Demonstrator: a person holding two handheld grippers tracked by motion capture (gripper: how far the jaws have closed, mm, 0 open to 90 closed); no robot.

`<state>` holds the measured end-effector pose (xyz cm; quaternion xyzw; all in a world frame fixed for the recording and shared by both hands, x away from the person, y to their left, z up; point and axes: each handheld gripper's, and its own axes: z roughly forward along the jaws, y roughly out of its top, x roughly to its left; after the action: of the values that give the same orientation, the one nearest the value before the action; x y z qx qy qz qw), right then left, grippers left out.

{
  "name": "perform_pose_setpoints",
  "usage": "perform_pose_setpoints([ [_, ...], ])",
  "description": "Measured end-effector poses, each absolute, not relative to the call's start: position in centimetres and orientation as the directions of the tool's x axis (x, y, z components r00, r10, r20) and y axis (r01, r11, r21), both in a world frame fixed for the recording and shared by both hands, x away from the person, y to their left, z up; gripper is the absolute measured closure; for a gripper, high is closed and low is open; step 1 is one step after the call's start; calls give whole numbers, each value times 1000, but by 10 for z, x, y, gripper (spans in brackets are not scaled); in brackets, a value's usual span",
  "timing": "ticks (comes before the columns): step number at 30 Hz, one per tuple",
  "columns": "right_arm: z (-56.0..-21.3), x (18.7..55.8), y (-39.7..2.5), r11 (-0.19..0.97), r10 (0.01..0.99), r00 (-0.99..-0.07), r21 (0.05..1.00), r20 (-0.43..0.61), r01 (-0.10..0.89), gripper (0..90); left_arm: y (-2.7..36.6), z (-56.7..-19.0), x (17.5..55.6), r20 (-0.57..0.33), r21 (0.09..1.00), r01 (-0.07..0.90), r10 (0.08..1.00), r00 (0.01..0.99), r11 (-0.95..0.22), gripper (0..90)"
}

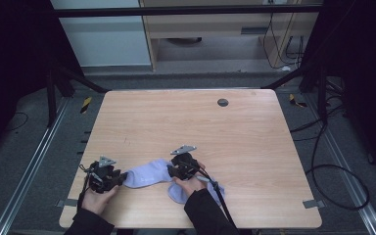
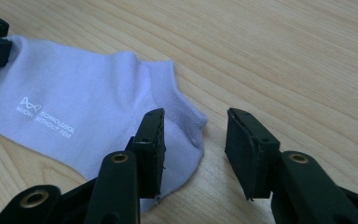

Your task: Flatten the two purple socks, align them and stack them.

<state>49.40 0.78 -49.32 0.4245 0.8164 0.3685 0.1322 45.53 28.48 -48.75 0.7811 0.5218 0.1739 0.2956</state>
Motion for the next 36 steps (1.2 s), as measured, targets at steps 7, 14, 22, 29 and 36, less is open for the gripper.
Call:
perform_pose_setpoints([
  [7, -498, 494, 13, 393, 783, -617, 707, 77, 588, 668, 282, -487, 455, -52, 635, 721, 916, 399, -278, 765],
  [14, -498, 489, 16, 399, 784, -617, 708, 65, 582, 855, 280, -486, 455, -58, 634, 722, 914, 401, -276, 863],
  [22, -485, 484, 10, 347, 777, -619, 745, 113, 570, 872, 281, -473, 450, -95, 682, 691, 909, 406, -238, 869],
  [29, -462, 478, -1, 333, 763, -636, 774, 114, 538, 873, 276, -457, 444, -119, 729, 651, 897, 426, -212, 869],
  [36, -444, 469, -20, 346, 756, -649, 787, 88, 510, 874, 260, -443, 439, -118, 756, 613, 874, 471, -228, 869],
])
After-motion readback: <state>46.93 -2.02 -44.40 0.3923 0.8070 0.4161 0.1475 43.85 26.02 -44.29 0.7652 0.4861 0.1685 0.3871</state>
